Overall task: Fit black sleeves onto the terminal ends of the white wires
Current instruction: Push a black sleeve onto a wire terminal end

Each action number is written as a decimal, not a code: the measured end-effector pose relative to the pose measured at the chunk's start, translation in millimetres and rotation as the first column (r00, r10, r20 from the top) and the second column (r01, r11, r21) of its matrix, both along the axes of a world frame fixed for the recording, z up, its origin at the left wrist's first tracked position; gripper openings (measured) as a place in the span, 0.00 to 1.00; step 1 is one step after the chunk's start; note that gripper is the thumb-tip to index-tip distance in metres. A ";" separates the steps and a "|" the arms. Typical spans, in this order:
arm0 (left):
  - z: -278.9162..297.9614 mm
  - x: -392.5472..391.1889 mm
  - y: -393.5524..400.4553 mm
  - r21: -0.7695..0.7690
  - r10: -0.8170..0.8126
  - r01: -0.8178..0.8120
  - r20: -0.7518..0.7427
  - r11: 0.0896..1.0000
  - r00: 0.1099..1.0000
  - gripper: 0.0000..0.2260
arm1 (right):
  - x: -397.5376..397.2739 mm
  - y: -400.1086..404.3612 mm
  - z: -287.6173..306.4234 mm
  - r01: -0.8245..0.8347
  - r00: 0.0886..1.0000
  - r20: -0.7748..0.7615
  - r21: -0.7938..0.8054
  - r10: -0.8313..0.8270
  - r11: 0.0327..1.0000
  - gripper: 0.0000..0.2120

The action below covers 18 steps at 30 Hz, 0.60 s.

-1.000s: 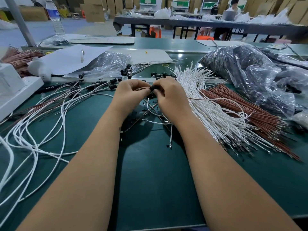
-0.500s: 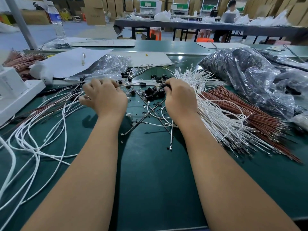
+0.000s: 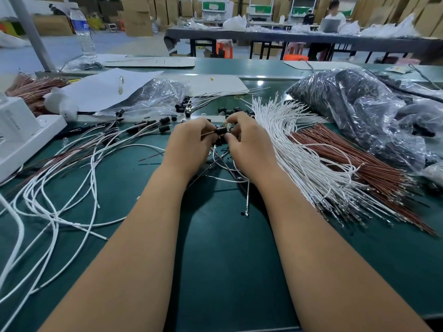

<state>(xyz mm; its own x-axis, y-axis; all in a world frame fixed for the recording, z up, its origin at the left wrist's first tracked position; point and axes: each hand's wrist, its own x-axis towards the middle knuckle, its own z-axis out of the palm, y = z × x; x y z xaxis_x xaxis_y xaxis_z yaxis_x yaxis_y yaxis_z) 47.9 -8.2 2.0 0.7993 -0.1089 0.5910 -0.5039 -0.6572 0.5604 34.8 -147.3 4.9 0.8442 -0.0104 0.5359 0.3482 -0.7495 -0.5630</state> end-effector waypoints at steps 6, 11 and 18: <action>-2.1 5.2 5.1 -0.066 0.020 -0.022 -0.033 0.998 0.999 0.05 | 4.9 -10.4 2.1 0.112 0.986 -0.152 0.311 -0.067 0.944 0.07; -2.3 5.5 6.0 -0.077 0.013 -0.016 -0.043 0.997 0.999 0.05 | 2.6 -10.7 7.2 0.099 0.983 -0.182 0.487 -0.010 0.868 0.08; -0.4 2.9 5.1 -0.079 0.008 -0.012 -0.051 0.997 0.999 0.04 | 6.0 -11.6 5.1 0.089 0.991 -0.128 0.486 -0.030 0.870 0.04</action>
